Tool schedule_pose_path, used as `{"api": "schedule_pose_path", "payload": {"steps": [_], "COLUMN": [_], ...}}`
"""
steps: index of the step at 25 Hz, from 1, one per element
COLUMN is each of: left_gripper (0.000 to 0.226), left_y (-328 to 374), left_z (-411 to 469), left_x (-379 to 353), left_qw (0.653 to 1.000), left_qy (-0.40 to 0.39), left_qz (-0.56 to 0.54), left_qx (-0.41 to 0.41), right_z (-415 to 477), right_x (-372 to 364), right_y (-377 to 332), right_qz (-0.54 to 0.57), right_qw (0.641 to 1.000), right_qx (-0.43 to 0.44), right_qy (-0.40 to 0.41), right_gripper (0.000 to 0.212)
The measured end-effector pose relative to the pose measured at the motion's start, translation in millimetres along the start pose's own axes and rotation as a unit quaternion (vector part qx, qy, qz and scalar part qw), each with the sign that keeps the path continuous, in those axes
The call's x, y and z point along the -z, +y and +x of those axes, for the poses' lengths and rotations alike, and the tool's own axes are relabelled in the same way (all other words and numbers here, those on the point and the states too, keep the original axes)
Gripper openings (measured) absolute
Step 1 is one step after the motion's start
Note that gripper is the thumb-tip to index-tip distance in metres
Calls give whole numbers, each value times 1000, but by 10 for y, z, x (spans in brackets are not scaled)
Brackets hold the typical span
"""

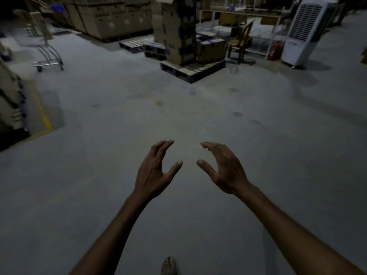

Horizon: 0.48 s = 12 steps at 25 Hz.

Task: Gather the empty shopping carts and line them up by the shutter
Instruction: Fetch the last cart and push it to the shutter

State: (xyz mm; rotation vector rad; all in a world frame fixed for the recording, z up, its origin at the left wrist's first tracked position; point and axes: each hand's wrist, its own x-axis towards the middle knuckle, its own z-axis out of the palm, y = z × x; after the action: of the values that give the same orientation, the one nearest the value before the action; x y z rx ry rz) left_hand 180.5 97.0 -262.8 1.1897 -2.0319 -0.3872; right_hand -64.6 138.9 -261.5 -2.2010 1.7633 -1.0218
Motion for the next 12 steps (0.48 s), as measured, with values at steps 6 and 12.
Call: {"api": "schedule_pose_path", "payload": {"steps": [6, 12], "left_gripper": [65, 77], "left_y": [-1072, -2033], "left_z": [1056, 2094], "left_x": [652, 795], "left_qw": [1000, 997], "left_qy": [-11, -38], "left_qz": [25, 12], "left_qx": [6, 71], "right_z": [1494, 2806], "right_x": [-495, -922], "right_y": [-395, -471], "right_qz": [83, 127], "right_qw": [994, 982], "right_qx": [71, 136], "right_qy": [-1, -17], "right_gripper": [62, 75]}}
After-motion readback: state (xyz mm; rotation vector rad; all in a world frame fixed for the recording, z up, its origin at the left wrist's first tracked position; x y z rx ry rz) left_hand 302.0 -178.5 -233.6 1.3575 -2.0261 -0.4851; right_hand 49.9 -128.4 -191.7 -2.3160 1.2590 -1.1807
